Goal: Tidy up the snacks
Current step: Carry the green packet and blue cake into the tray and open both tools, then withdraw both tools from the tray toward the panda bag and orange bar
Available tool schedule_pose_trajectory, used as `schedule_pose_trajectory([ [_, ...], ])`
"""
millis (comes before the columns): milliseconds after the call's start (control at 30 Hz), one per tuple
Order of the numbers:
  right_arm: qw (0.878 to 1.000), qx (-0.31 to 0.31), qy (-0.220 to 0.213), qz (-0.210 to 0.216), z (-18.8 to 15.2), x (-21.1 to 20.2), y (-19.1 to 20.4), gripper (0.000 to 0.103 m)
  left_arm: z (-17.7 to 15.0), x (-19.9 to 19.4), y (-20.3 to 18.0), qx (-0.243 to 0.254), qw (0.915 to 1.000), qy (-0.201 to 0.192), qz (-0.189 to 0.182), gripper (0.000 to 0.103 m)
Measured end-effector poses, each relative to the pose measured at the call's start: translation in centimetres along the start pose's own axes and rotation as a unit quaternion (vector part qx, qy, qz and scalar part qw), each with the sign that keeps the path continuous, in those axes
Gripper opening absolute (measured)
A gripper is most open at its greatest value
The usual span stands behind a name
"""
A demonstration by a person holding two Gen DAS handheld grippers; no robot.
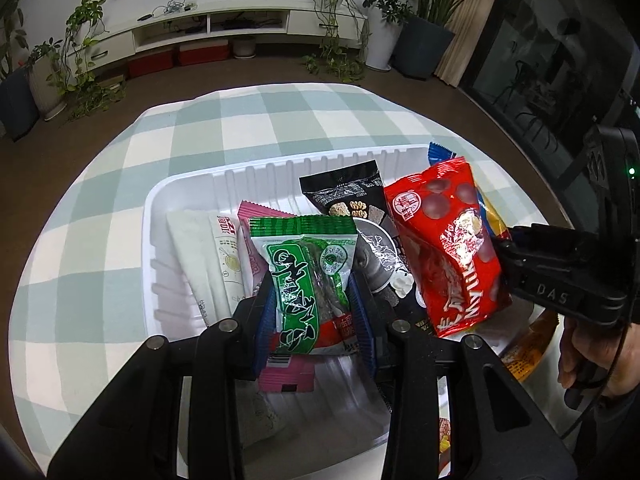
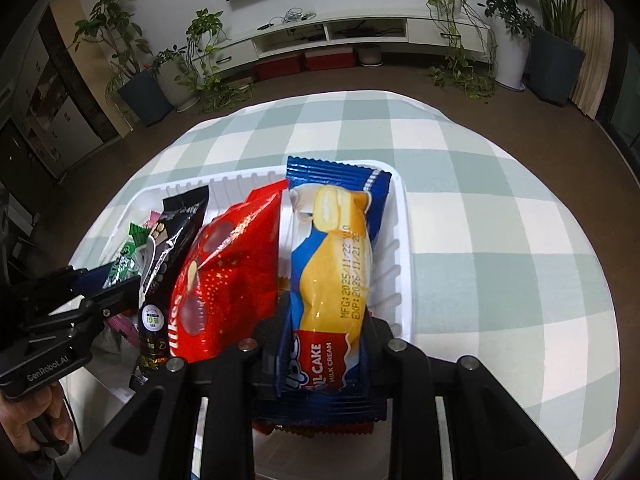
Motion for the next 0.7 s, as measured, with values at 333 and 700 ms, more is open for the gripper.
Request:
schedule_pose_trajectory([
  [333, 1.0, 0.0, 0.004, -0.001, -0.3, 0.0, 0.1, 0.039, 0.3, -1.3, -0.3, -0.002, 0.9998, -0.019, 0.002, 0.06],
  [700, 1.0, 0.003, -0.016, -0.006, -0.3, -1.9, 0.2, 0.058, -0.3, -4.1, -0.8, -0.005, 0.9993, -0.035, -0.009, 0.073],
])
Point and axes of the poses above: each gripper's, at about its wrist camera, not at the fingertips, and x roughly the way its jaws point, y to its left, z to its top, the point moved 8 cm from there along x, roughly the way its jaws point, and after that the axes turned 3 degrees about z, right-handed, at the moved point
